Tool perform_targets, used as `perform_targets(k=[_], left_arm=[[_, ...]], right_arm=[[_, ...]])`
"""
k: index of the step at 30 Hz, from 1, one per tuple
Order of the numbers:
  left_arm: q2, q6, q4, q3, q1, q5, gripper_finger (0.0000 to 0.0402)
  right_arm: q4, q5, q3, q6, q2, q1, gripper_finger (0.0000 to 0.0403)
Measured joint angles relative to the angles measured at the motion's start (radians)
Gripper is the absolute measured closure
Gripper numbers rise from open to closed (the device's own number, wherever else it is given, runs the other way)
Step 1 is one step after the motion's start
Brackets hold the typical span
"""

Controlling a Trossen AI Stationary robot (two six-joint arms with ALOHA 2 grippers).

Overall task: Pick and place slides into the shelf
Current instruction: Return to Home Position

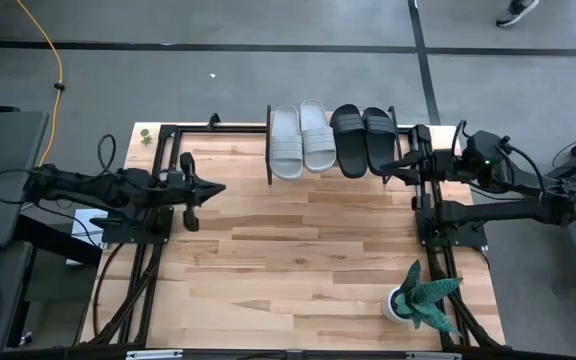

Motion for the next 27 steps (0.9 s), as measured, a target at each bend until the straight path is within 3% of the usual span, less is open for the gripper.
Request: perform_targets(k=[5, 9, 13, 21, 27], left_arm=[[0.042, -0.017, 0.008, 0.001, 0.182, 0.077, 0.0402], [0.053, -0.069, -0.011, 0.001, 0.363, 0.293, 0.0402], [0.050, -0.075, -0.004, 0.001, 0.474, 0.458, 0.0402], [-0.026, -0.085, -0.042, 0.001, 0.510, 0.515, 0.0402], [-0.125, -0.094, -0.100, 0.001, 0.510, 0.515, 0.0402]], right_arm=[[0.026, -0.041, 0.000, 0.002, 0.024, -0.023, 0.0403], [0.019, -0.053, 0.000, 0.003, 0.020, -0.047, 0.0403], [-0.002, -0.072, 0.000, 0.004, 0.007, -0.065, 0.0403], [-0.046, -0.072, -0.006, 0.011, -0.107, -0.076, 0.0403], [0.054, -0.069, -0.158, 0.045, -0.289, -0.076, 0.0403]])
